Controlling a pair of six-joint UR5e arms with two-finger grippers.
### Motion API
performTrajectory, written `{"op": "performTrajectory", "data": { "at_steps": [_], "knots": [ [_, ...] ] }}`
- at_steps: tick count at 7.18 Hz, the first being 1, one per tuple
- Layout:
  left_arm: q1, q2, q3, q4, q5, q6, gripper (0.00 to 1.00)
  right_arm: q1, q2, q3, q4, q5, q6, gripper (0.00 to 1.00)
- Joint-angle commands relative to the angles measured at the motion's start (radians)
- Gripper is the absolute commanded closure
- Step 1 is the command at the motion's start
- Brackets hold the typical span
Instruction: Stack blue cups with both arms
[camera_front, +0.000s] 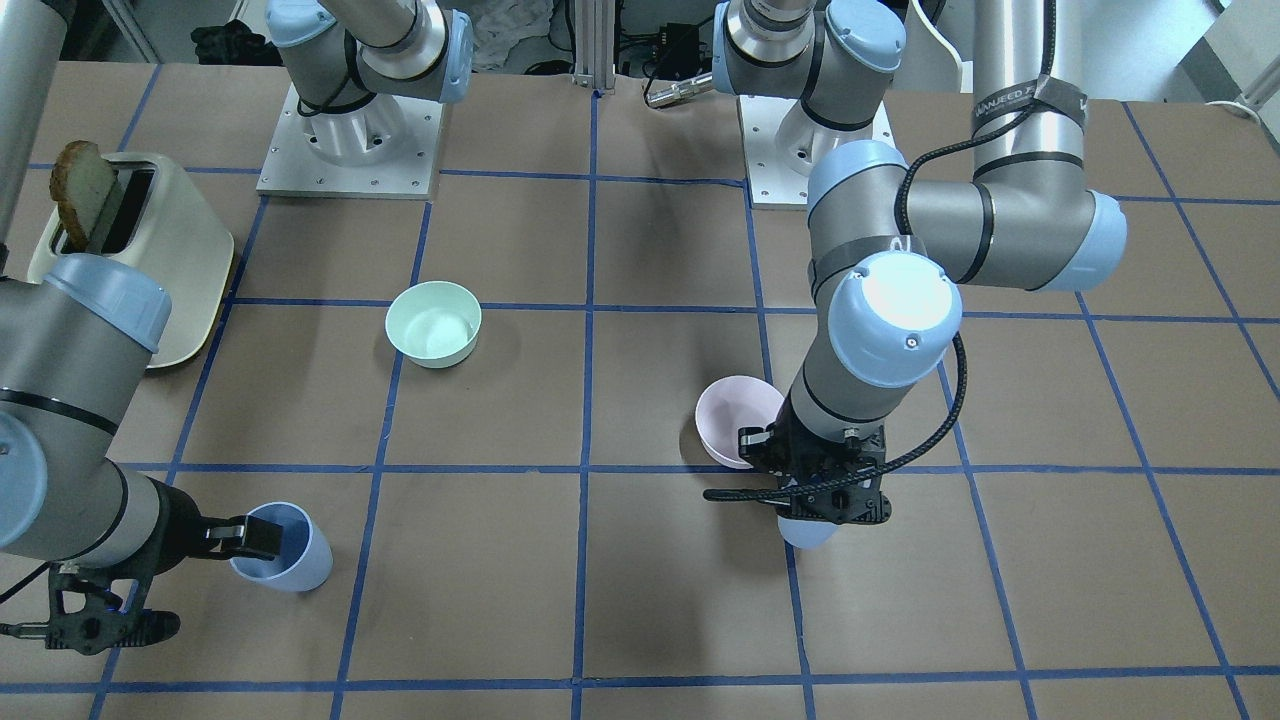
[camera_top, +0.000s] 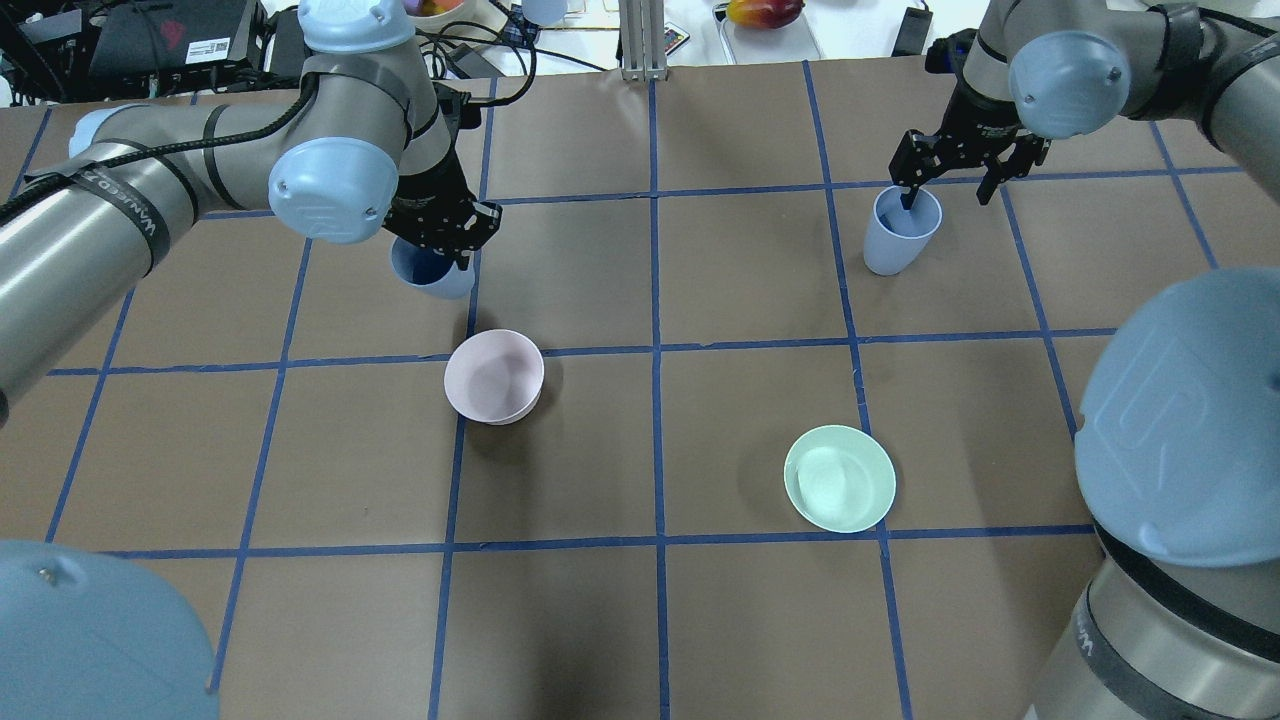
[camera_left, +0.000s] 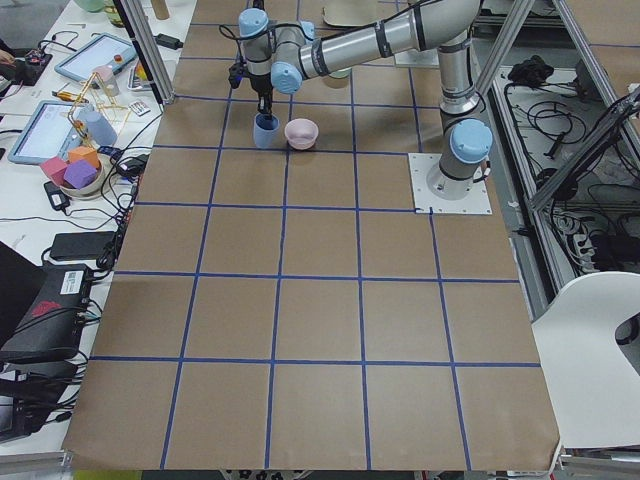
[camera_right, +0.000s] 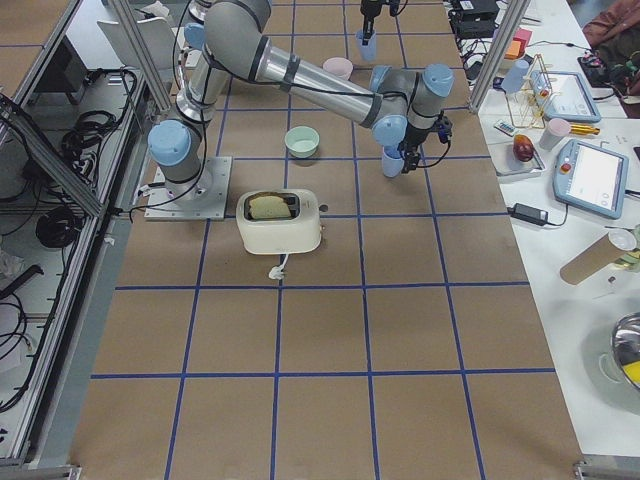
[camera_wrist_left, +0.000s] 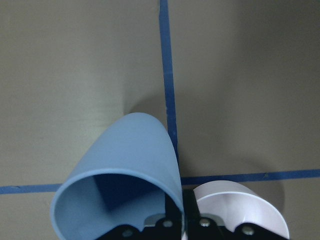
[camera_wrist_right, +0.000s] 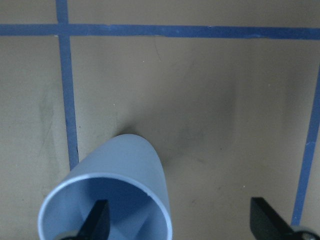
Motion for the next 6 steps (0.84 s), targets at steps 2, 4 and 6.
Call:
{"op": "performTrajectory", "data": {
  "at_steps": [2,4,6],
  "knots": [
    [-0.168,-0.020,0.061,-0.012,-0.035,-0.287,1.00,0.000,0.017,0.006,0.017,0.010,0.002,0.46],
    [-0.274,-0.060,0.054,-0.009,-0.035,-0.491,1.00,0.000,0.018,0.006,0.021,0.008,0.004,1.00],
    [-0.340,-0.109,0.074,-0.014,-0.078,-0.532,1.00,0.000,0.017,-0.008,0.056,0.007,0.004,1.00]
  ]
}}
